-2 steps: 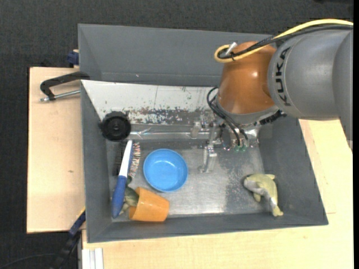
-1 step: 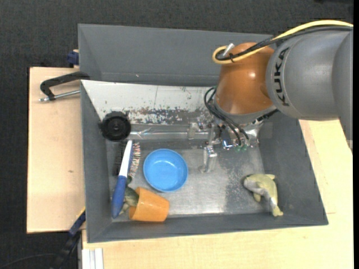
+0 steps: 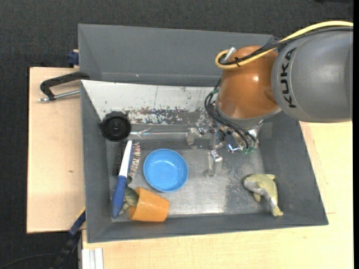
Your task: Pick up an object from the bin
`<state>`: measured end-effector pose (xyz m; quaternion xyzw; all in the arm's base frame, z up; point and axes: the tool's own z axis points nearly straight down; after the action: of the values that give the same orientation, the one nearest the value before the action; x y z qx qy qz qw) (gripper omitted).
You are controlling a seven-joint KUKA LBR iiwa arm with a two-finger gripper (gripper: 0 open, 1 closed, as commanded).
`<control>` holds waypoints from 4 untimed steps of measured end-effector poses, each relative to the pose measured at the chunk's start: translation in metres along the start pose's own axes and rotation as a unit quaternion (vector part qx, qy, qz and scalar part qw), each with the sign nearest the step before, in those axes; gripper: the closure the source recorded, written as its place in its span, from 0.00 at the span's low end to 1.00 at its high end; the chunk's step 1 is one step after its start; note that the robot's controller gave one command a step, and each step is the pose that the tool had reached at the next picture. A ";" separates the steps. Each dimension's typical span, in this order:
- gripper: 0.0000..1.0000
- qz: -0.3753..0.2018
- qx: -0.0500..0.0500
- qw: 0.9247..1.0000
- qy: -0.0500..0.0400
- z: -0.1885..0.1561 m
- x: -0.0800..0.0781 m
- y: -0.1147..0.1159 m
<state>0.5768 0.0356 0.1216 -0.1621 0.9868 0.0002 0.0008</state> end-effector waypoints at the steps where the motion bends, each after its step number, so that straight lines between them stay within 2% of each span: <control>1: 0.00 -0.085 0.000 0.996 0.000 0.006 0.013 0.004; 2: 0.00 -0.052 0.000 0.999 -0.001 -0.047 0.052 0.023; 3: 0.00 0.075 0.001 0.997 0.001 0.010 0.071 -0.086; 4: 0.00 0.011 0.003 1.000 -0.003 0.011 0.094 -0.172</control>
Offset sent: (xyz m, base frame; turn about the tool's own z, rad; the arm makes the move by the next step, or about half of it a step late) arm -0.0144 -0.0009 -0.0072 -0.1718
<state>0.5433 -0.1576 0.1105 -0.1514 0.9885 -0.0024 0.0039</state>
